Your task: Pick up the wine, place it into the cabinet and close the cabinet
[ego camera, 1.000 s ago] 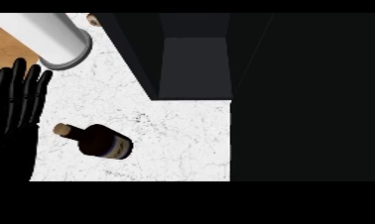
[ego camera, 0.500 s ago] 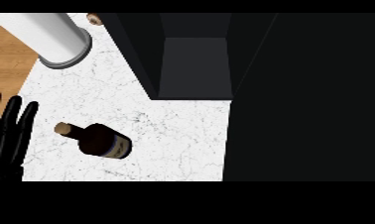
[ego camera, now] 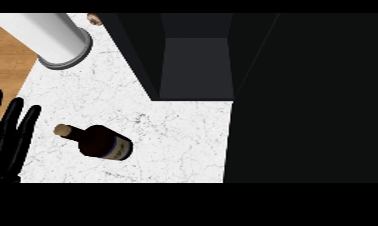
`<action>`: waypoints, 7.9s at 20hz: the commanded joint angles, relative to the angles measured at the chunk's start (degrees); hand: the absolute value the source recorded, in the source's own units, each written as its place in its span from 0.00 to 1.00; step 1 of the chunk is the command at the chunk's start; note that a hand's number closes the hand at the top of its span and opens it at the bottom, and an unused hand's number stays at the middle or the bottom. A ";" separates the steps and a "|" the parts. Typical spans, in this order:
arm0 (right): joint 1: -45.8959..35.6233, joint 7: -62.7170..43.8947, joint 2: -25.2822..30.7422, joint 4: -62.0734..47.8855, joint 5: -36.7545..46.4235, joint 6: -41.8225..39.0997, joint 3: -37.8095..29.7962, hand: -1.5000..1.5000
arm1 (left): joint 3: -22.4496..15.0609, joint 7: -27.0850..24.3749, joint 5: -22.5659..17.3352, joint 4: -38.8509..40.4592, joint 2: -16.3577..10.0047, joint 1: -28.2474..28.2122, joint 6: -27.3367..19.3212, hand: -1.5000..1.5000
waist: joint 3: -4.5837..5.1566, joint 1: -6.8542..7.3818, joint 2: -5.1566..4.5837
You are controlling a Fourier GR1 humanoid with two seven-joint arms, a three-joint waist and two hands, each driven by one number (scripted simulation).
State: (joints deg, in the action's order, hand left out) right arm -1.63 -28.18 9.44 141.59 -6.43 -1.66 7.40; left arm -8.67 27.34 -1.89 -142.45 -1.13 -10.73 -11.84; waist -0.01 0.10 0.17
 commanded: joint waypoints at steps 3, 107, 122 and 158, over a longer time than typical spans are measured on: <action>-6.45 -10.75 0.64 6.53 -2.78 3.69 -1.93 0.00 | -5.87 8.98 7.06 -10.04 0.17 1.34 -4.64 0.00 | -0.03 0.10 0.10; -32.22 -36.12 6.88 8.42 -2.19 13.00 -6.77 0.00 | 10.78 -66.29 -3.53 78.51 -1.54 7.61 13.08 1.00 | -0.01 -0.58 0.09; -33.34 -37.02 8.72 7.07 -5.49 12.41 -10.88 0.00 | 8.25 -68.51 -1.68 77.76 -0.72 20.12 15.08 1.00 | -0.03 -0.35 0.25; -31.04 -32.65 6.67 4.36 -7.15 9.74 -12.42 0.00 | -8.76 -33.48 -7.97 69.98 1.13 50.58 -17.52 1.00 | 0.00 -0.97 -0.08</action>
State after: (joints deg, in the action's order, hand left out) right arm -33.09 -57.78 15.72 140.95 -8.08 8.19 -3.30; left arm -17.06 -4.82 -12.75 -76.43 -0.01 37.64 -28.84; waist -0.02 -0.97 0.03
